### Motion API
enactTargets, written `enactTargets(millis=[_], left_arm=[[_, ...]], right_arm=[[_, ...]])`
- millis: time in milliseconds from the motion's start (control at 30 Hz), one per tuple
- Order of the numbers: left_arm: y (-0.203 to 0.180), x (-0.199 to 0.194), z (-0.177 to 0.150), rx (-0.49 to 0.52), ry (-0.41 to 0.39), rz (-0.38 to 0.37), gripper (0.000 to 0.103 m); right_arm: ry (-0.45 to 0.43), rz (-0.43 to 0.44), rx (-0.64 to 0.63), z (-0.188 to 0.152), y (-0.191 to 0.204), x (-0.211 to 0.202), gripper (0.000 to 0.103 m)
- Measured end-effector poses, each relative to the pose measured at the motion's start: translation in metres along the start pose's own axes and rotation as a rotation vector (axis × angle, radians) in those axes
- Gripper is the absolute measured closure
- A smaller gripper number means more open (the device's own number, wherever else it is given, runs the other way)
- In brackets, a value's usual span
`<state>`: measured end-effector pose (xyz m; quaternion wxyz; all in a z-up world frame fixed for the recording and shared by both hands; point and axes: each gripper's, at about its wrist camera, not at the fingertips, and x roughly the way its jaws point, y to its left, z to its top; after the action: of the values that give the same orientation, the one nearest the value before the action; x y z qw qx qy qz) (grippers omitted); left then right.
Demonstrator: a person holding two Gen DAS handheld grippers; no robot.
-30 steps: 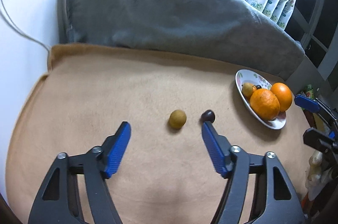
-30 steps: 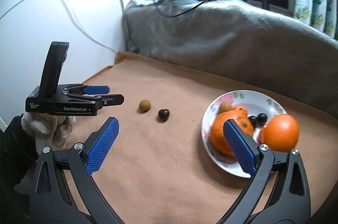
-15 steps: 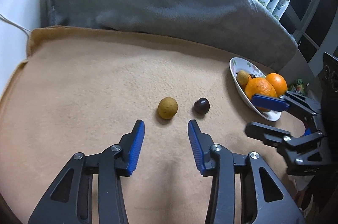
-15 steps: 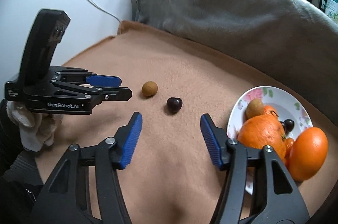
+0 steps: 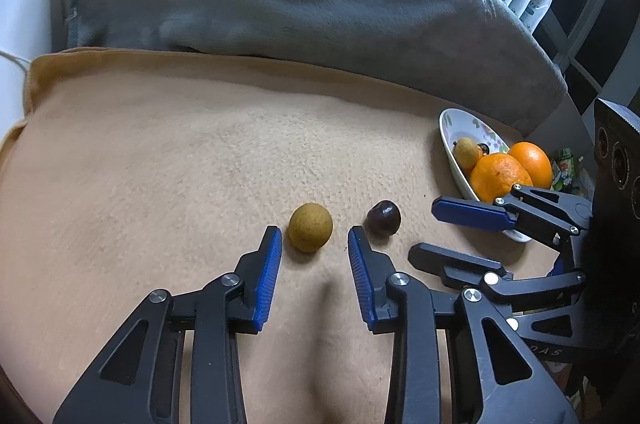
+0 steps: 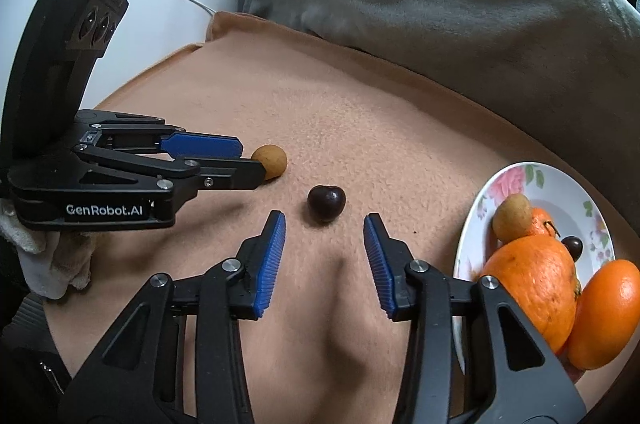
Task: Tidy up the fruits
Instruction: 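Grasp the brown longan with the left gripper while the right grasps the dark plum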
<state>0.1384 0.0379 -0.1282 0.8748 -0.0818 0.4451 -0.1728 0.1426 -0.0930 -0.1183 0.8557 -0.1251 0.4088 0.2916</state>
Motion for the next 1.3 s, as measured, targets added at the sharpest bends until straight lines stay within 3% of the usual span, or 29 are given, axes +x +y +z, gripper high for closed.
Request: enactTargets(millis=[333,500,800,933,1300], left_arm=[[-0.004,0.006,0.004,0.008,0.004,0.016,0.070],[-0.005,0.012,0.004,-0.001,0.016,0.017,0.076],[-0.003,0.012,0.004,-0.011,0.011,0.019,0.080],[-0.004,0.012,0.005,-0.010,0.012,0.022,0.080],[-0.007,0.005,0.004,-0.012,-0.010,0.026,0.080]], right_arm=[[0.017,-0.021,-0.029,0.007,0.004,0.011,0.061],[0.025,-0.035,-0.045,0.010,0.007,0.017,0.062],[0.038,-0.034,-0.051,0.007,0.008,0.030,0.067],[0.048,-0.026,-0.053,0.005,0.009,0.039,0.077],[0.023,-0.011,-0.035,0.008,0.006,0.028,0.078]])
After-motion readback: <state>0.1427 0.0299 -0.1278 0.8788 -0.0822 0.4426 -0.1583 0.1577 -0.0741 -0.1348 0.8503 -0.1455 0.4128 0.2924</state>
